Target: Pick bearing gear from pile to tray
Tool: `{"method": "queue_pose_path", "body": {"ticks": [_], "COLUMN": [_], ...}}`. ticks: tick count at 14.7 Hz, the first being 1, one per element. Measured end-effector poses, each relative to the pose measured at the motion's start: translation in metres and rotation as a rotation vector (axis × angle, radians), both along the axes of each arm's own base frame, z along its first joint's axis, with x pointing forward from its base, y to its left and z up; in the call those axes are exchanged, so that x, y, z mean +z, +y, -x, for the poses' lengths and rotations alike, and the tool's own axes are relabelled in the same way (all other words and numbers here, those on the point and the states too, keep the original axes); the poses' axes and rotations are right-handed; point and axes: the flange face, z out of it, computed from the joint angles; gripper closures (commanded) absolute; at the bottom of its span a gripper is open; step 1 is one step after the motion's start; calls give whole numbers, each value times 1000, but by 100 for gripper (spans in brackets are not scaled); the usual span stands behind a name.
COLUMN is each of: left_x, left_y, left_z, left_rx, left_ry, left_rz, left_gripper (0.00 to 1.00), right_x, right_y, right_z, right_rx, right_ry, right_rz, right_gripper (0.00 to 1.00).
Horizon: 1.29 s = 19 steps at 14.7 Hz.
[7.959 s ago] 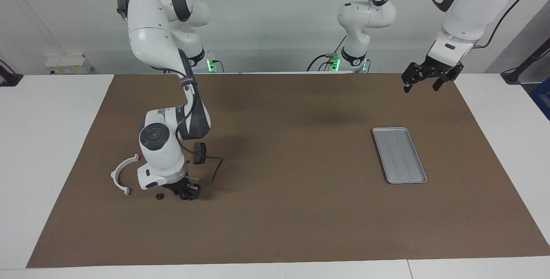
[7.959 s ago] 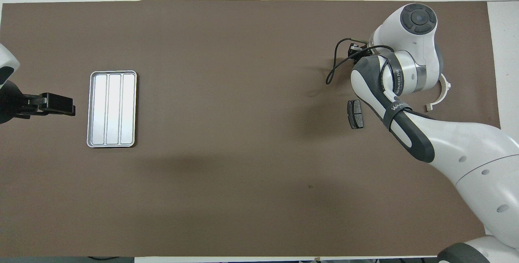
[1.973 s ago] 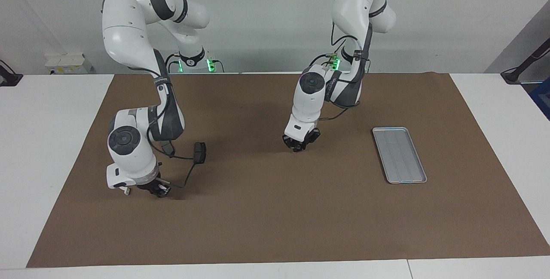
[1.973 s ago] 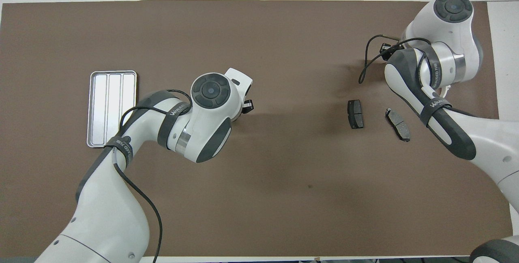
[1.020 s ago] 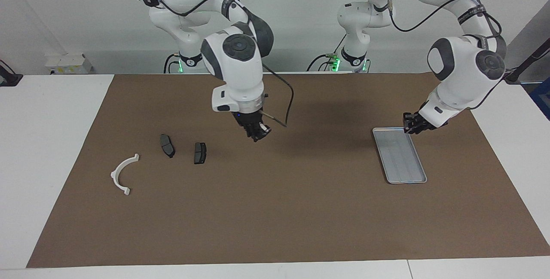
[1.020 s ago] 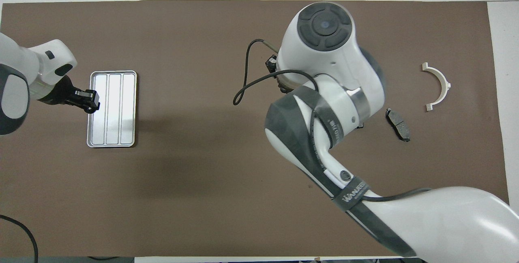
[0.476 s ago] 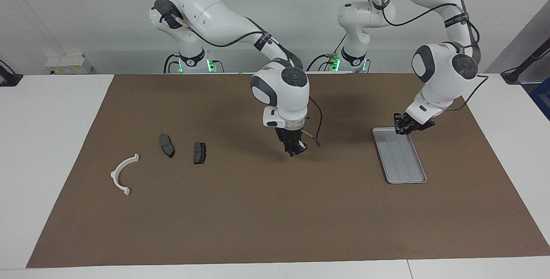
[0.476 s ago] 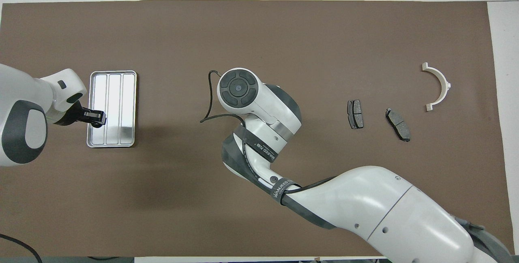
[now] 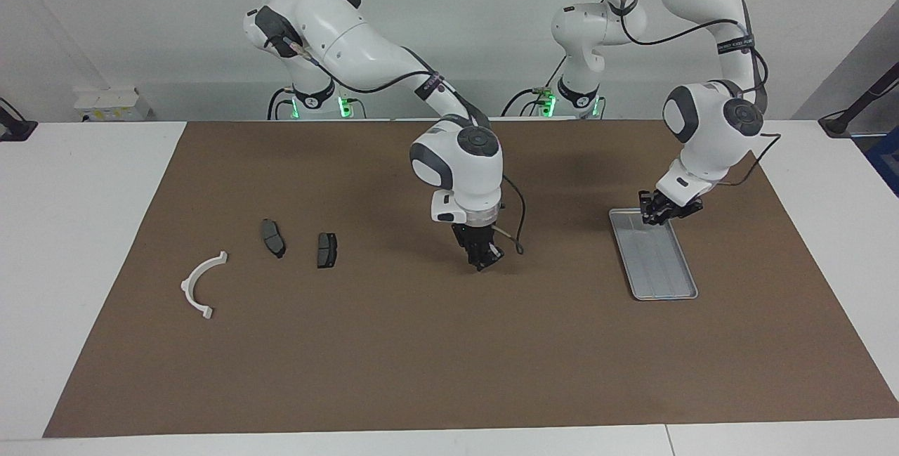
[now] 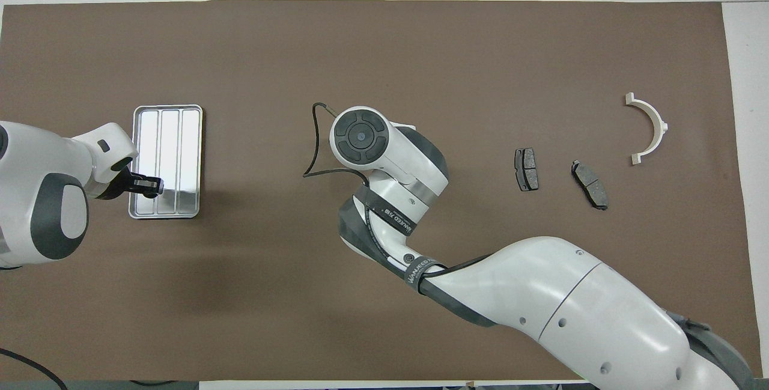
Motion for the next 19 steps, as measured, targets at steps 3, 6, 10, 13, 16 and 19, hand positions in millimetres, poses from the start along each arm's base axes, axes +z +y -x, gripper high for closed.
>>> {"method": "queue_pose_path", "body": {"ticks": [3, 6, 10, 13, 16, 19], "left_x": [-12, -17, -25, -26, -26, -27], "left_y": [-2, -5, -10, -10, -11, -12], "left_z": [6, 6, 7, 7, 7, 7], "left_rx": [-3, -5, -10, -9, -9, -13], "left_ry": [-3, -11, -11, -16, -17, -17], "left_rz": [-1, -2, -2, -2, -2, -2], "left_gripper": [100, 100, 100, 100, 55, 19], "right_x": [-3, -1, 29, 80, 135, 168], "right_y": [-3, -11, -43, -97, -173, -253], "right_z": [0, -5, -29, -56, -71, -81], "right_rx": [1, -11, -16, 60, 224, 440], "right_ry": [-3, 2, 24, 24, 65, 107], "right_rz": [-1, 15, 86, 82, 114, 162], "right_gripper": [0, 0, 0, 0, 0, 0]}}
